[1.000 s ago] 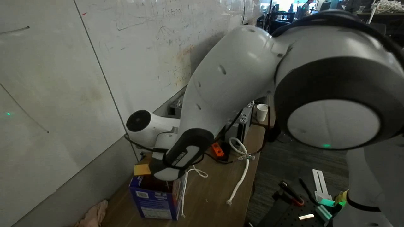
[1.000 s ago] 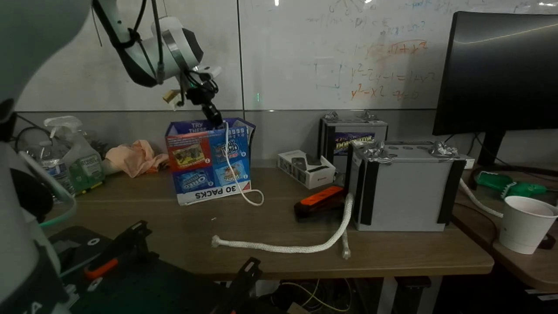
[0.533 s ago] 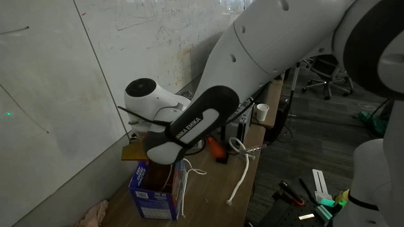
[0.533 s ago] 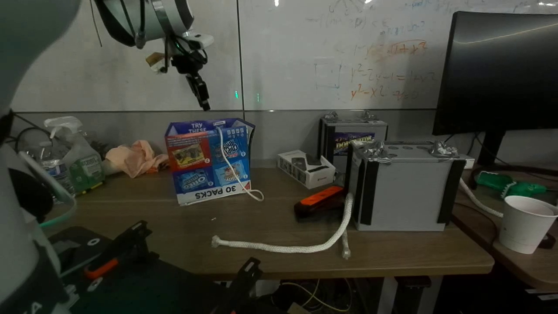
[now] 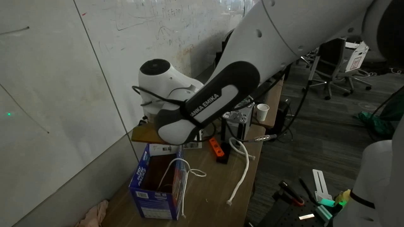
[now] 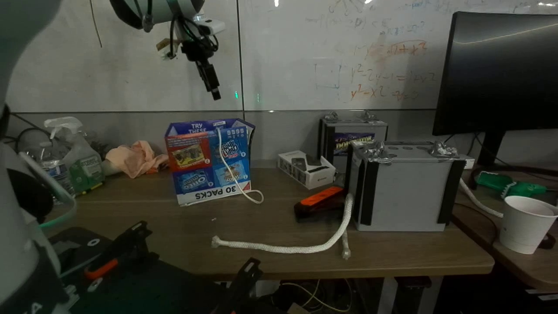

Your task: Put the ropes in the box, one at a time

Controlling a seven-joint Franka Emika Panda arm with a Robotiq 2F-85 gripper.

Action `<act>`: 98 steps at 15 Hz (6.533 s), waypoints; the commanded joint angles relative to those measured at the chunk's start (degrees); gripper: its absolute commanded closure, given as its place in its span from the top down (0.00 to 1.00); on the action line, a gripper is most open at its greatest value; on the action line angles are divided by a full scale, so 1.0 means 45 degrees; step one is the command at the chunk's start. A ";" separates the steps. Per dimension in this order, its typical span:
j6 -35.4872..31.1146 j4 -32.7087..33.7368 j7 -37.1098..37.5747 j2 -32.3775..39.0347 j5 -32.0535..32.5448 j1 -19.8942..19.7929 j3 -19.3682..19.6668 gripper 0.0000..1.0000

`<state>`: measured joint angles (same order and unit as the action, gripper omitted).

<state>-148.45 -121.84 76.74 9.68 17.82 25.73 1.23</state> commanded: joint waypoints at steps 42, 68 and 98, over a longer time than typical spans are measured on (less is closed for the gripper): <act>-0.3907 -0.3128 -2.2293 0.3304 -0.4715 -0.9869 -0.0262 1.00; -0.3685 -0.0298 -2.2988 0.6397 -0.4443 -1.2205 -0.1796 0.36; 0.1859 -0.3743 -1.4796 -0.6798 -0.6938 -0.6950 -0.1013 0.03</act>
<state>-141.99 -140.95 2.15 -16.78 -16.19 -8.06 -2.39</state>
